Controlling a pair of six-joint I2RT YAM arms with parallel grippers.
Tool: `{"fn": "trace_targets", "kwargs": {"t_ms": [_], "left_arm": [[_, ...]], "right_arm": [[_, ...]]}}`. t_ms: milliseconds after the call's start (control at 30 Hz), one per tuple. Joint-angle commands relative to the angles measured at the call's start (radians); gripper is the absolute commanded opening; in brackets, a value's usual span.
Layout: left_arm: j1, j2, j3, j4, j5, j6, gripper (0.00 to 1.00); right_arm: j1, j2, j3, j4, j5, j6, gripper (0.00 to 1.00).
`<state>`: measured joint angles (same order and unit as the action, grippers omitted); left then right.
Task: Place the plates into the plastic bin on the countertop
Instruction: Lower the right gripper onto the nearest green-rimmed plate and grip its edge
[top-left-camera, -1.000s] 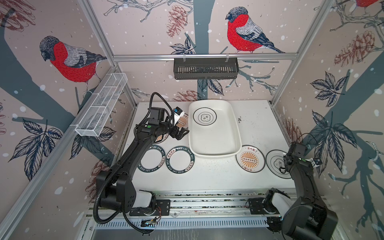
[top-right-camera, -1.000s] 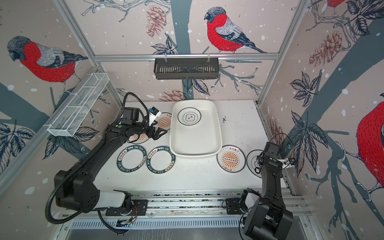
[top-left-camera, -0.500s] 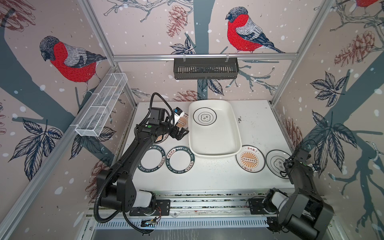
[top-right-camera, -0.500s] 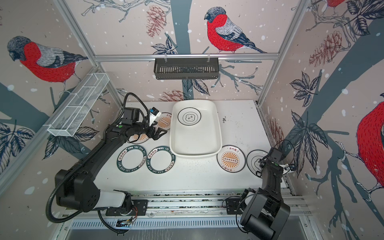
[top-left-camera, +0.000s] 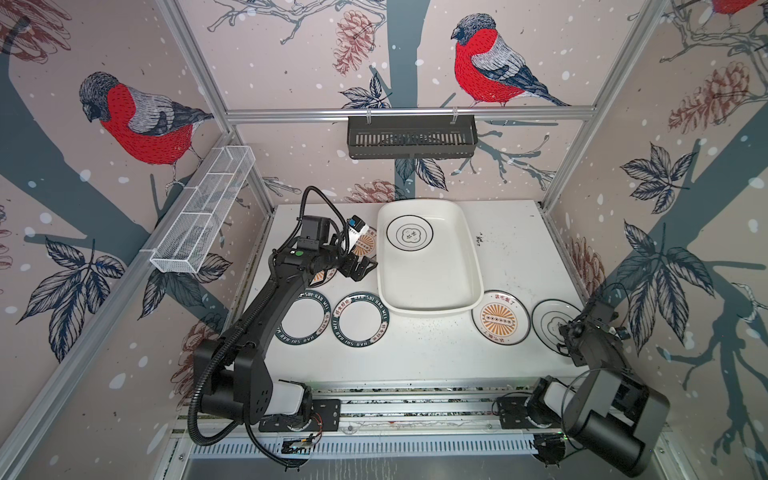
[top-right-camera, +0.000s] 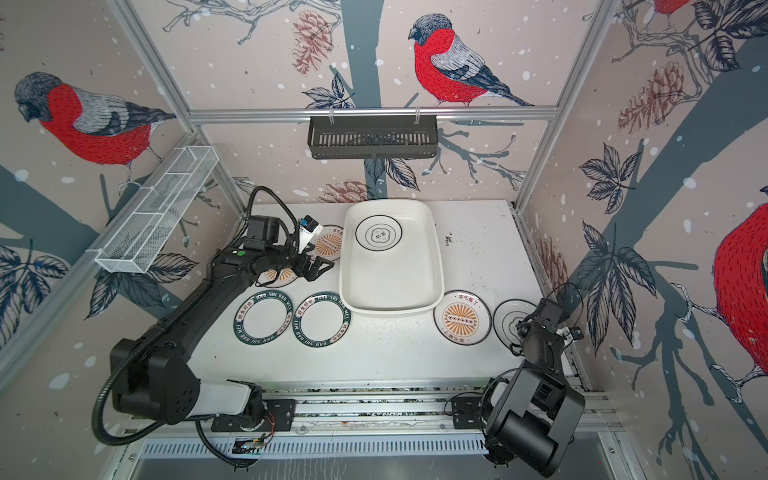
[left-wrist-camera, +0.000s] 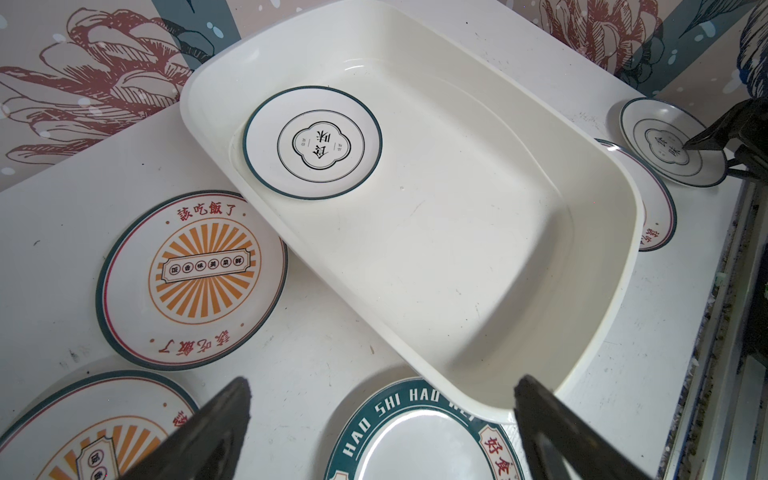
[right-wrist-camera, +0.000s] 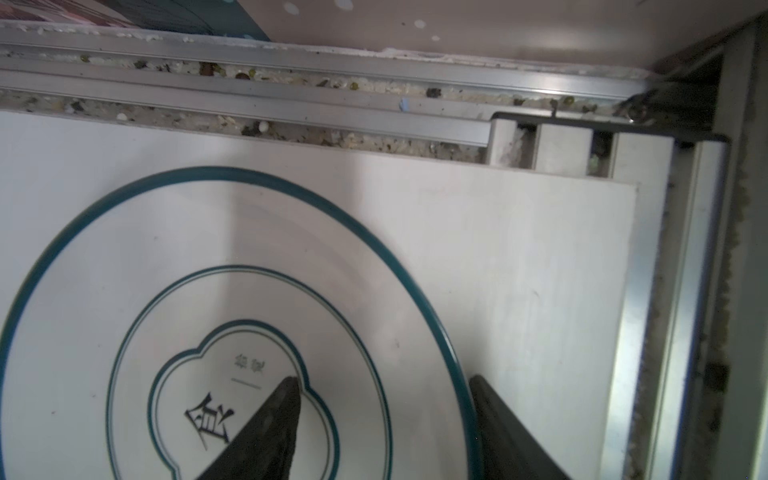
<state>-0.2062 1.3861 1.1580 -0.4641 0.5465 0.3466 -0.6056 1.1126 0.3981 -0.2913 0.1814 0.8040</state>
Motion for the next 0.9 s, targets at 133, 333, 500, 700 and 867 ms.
{"fn": "trace_targets", "kwargs": {"t_ms": [133,333,500,700,867], "left_arm": [[-0.003,-0.004,0.006,-0.013,-0.002,0.017,0.98],[-0.004,-0.002,0.008,-0.008,-0.003,0.011,0.98],[-0.005,-0.001,0.008,-0.004,0.0,0.006,0.98],[-0.005,0.008,0.008,0.0,-0.002,0.001,0.98],[-0.005,0.008,0.008,0.003,-0.005,-0.005,0.98]], "right_arm": [[0.0,0.022,-0.023,0.101,-0.112,-0.041,0.61],[0.0,0.067,-0.013,0.162,-0.188,-0.08,0.59],[0.001,0.108,-0.006,0.228,-0.294,-0.14,0.58],[0.001,0.175,-0.002,0.304,-0.41,-0.188,0.57],[0.023,0.233,0.007,0.364,-0.457,-0.19,0.53]]}}
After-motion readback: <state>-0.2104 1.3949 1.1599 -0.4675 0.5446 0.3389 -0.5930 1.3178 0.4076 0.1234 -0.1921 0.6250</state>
